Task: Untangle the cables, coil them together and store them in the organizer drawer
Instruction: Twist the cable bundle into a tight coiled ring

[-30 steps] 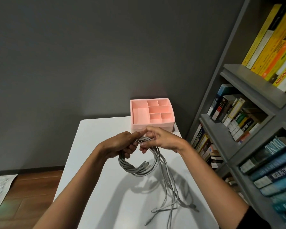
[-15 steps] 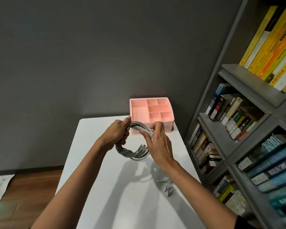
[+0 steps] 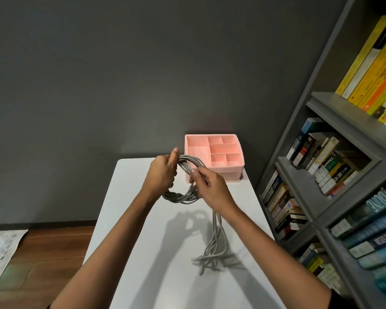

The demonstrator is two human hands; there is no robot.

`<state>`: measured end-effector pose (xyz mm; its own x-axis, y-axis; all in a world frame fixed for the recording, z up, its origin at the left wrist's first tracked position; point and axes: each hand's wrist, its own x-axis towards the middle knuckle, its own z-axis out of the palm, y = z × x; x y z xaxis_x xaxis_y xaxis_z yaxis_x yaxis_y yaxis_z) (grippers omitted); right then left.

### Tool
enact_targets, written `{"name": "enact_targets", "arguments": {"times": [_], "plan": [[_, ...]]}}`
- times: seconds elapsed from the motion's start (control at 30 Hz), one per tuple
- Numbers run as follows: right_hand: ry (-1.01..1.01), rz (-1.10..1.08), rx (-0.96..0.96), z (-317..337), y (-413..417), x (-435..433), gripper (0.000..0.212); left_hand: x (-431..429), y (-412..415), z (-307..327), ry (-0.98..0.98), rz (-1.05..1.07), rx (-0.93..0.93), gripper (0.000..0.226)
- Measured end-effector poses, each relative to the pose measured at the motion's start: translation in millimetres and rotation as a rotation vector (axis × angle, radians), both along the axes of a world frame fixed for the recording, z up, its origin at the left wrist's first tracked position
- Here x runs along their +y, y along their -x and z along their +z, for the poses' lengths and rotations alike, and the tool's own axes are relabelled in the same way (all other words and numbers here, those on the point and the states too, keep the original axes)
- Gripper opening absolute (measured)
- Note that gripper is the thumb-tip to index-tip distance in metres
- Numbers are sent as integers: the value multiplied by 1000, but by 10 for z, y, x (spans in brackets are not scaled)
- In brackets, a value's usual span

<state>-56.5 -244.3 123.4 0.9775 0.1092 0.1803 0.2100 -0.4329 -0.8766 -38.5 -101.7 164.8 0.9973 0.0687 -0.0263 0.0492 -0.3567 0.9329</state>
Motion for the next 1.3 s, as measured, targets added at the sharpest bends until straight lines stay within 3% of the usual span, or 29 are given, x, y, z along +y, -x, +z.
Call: {"name": "enact_targets", "arguments": {"times": [0.1, 0.2, 0.37, 0.43, 0.63, 1.0, 1.3], "plan": [[-261, 136, 273, 90, -41, -30, 26, 75, 3, 29, -9, -54, -6, 51], [-409, 173, 422, 193, -68, -56, 21, 120, 2, 53, -19, -86, -15, 50], [-305, 158, 381, 300, -76, -65, 27, 166, 5, 109, -5, -122, 21, 50], [-358, 112, 324, 274, -80, -29, 22, 153, 7, 127, -11, -124, 23, 49], [-198, -46, 125, 208, -114, 66, 9, 106, 11, 150, -2, -118, 43, 47], [-189, 301, 489, 381, -132, -65, 11, 133, 82, 125, -209, -171, 26, 52], [-99, 339, 454, 382, -126, -37, 14, 166, 118, 115, -218, -149, 3, 53]]}}
